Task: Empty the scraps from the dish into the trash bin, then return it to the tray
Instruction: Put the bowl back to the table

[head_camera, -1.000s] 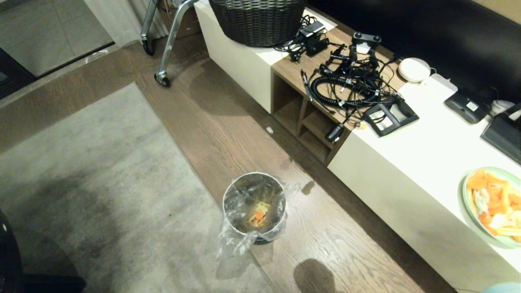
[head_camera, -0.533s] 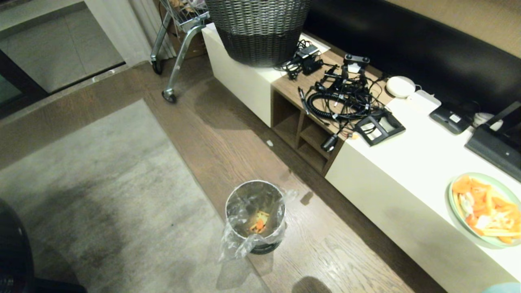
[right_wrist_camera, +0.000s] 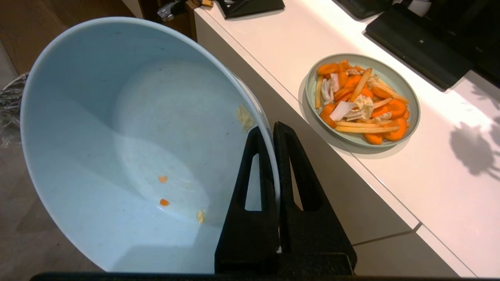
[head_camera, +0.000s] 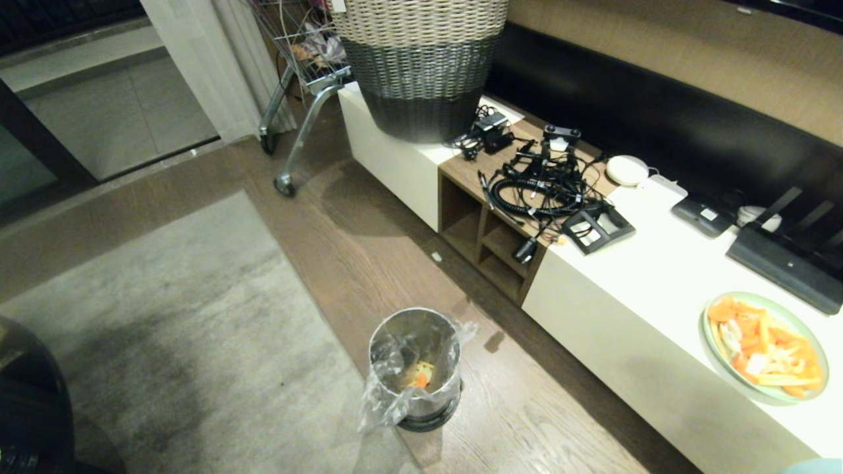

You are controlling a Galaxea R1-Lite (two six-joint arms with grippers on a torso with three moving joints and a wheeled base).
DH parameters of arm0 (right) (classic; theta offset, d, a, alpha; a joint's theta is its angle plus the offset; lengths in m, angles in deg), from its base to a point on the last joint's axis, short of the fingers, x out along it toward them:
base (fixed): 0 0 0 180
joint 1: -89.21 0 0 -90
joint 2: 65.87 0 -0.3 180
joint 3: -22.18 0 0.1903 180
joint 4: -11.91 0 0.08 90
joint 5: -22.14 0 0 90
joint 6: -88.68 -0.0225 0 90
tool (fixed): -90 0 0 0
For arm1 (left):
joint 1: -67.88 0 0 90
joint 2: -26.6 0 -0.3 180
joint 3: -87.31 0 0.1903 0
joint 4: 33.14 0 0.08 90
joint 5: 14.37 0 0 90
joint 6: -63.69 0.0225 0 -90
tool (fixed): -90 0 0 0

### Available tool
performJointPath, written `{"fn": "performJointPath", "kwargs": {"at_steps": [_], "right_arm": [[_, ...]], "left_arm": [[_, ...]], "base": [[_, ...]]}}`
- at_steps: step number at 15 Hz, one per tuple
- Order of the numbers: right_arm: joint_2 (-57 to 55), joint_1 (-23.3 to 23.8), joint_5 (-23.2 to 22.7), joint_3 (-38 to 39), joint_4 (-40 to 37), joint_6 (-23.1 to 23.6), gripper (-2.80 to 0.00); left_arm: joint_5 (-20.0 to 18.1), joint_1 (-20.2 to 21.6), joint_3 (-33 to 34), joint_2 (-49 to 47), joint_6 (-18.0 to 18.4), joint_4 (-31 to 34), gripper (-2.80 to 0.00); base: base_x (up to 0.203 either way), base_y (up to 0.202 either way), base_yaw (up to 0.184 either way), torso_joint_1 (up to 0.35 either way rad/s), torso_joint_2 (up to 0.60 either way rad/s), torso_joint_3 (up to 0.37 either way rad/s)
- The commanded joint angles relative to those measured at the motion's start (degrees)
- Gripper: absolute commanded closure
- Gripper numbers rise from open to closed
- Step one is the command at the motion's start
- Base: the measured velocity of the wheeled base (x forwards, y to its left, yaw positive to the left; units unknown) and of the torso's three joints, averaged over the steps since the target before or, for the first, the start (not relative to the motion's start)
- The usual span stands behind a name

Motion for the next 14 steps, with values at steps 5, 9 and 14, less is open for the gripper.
{"fn": "performJointPath", "kwargs": {"at_steps": [5, 9, 14], "right_arm": [[-0.18, 0.00, 0.01, 0.00, 0.01, 0.04, 0.00], [-0.18, 0.00, 0.01, 0.00, 0.01, 0.04, 0.00], [-0.18, 0.00, 0.01, 0.00, 0.01, 0.04, 0.00]], "left_arm": [[0.06, 0.00, 0.00, 0.02, -0.02, -0.02, 0.00], [0.06, 0.00, 0.00, 0.02, -0.02, -0.02, 0.00], [0.03, 0.00, 0.00, 0.02, -0.11, -0.02, 0.00]], "base": [[0.000, 0.000, 0.000, 0.002, 0.00, 0.201], [0.000, 0.000, 0.000, 0.002, 0.00, 0.203], [0.000, 0.000, 0.000, 0.002, 0.00, 0.206]]}}
